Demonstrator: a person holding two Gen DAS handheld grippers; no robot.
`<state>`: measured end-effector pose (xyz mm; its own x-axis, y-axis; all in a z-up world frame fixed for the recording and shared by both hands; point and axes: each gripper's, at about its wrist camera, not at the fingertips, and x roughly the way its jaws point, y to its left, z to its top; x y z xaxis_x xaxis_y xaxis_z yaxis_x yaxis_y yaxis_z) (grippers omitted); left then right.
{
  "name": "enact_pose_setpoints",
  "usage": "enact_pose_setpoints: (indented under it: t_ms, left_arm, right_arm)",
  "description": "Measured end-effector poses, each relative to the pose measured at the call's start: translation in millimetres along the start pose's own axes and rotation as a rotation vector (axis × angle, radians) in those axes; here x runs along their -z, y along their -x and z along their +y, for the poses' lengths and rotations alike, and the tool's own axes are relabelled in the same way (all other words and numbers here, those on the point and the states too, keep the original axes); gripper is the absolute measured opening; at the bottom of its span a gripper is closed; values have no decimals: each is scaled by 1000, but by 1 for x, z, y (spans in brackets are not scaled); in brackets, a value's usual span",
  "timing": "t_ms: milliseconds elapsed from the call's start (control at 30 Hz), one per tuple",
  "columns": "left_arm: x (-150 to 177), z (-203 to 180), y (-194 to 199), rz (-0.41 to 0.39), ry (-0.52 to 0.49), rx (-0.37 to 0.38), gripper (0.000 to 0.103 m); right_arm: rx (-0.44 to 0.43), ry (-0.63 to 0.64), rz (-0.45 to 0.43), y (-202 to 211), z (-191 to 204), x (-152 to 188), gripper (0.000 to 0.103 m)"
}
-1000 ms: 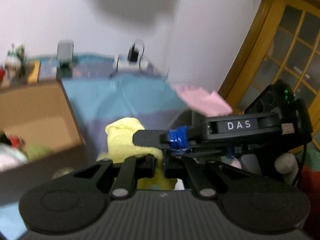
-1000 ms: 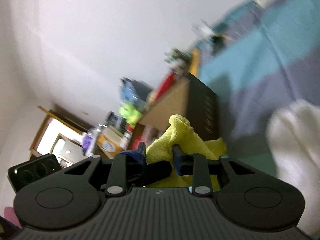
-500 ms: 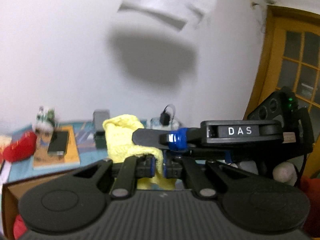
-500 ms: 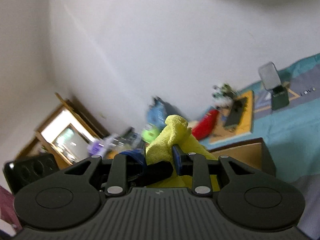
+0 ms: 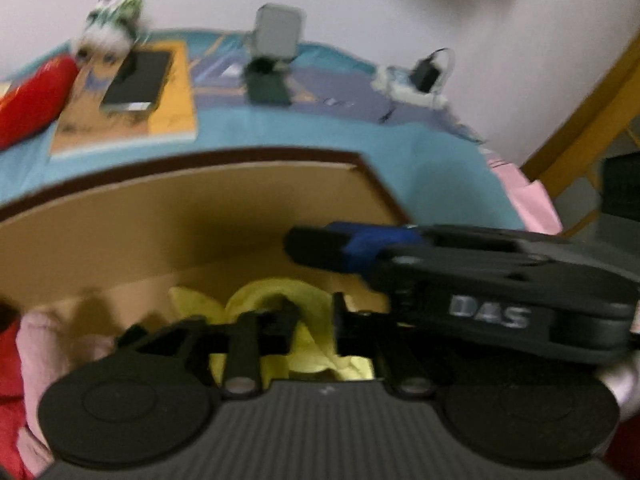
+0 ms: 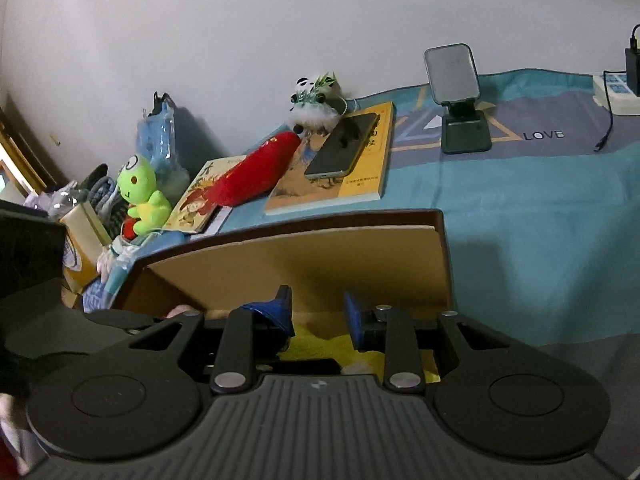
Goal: Organize soft objects
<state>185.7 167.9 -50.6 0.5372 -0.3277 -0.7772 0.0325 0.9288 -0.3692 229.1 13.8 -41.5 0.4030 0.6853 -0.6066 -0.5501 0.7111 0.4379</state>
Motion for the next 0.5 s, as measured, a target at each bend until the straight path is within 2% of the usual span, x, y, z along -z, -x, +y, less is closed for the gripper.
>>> enact_pose_setpoints:
  t_ms: [67,133,233,333,367,400,433,500]
  left_arm:
    - [-4,9,-8,29,21,-39,28]
    - [-6,15,-11,32,34,-36,28]
    - [-9,13,-14,48,15,-82,28]
    - [-9,10,-14,47,1,-94,28]
    - [-8,7,-9,35,-14,-85,32]
    - [-6,4,-3,21,-26,-70,45]
    - [-5,1,3,10,-34,-55,50]
    - [-1,-4,18,4,-46,-26,51]
  right_arm:
    - [25,16,-20,2,2,-2,12]
    - [28,10,-32,4,1,-2,12]
    - [17,-26,-32,5,-2,-1,12]
    - [23,-39,-54,13,-1,2,12]
    - [17,-51,-65,16,-2,3,12]
    - [10,-67,-75,21,-3,4,12]
    - [0,-84,-84,26,-4,6,12]
    - [-27,-120,-102,39,-7,10,12]
